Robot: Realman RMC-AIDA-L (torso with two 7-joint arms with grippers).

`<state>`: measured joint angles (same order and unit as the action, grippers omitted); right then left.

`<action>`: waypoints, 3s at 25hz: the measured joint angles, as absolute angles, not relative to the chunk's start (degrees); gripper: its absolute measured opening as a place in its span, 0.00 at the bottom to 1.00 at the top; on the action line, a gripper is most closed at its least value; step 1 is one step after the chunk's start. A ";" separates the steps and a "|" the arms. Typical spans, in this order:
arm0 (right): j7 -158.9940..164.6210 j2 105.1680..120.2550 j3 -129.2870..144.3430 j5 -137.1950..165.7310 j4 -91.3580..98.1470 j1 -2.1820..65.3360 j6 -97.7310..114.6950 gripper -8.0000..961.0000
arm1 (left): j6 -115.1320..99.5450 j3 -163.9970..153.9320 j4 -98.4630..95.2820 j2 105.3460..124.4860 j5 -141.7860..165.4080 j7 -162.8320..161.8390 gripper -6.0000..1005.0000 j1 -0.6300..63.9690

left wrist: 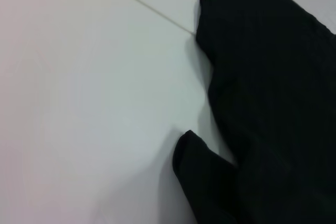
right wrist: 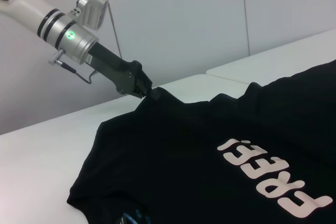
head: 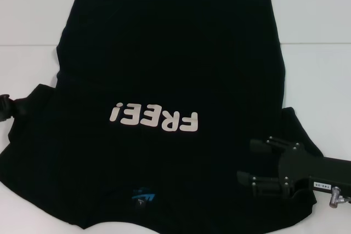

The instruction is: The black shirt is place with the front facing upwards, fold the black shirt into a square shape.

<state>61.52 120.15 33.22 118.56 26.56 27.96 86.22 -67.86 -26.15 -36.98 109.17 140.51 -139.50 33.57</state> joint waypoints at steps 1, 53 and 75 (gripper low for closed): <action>61.52 120.15 33.22 118.56 26.55 27.95 86.22 0.96 | -67.89 -26.05 -37.23 109.20 140.48 -139.48 0.04 33.60; 60.99 120.15 33.22 118.57 25.58 27.95 86.15 0.96 | -82.06 -26.15 -52.46 107.31 139.02 -149.81 0.03 37.08; 60.99 120.15 33.22 118.57 25.13 28.48 85.78 0.96 | -84.15 -27.12 -49.91 111.69 135.05 -150.20 0.03 37.18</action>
<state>60.99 120.15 33.22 118.57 25.13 28.48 85.78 -84.15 -27.12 -49.91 111.69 135.05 -150.20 37.18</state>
